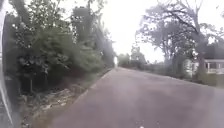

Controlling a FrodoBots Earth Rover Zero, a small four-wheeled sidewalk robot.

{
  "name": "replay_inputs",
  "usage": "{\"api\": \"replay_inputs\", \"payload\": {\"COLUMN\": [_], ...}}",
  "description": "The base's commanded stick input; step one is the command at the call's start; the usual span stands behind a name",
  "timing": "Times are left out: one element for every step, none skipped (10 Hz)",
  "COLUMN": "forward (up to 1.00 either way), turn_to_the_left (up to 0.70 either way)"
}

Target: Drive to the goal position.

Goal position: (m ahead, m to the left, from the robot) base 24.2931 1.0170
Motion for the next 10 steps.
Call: {"api": "replay_inputs", "payload": {"forward": [0.7,0.7,0.7,0.7,0.7,0.7,0.7,0.7,0.7,0.7], "turn_to_the_left": [-0.01,-0.1,-0.27,-0.22,-0.17,-0.09,0.01,0.01,0.01,0.01]}}
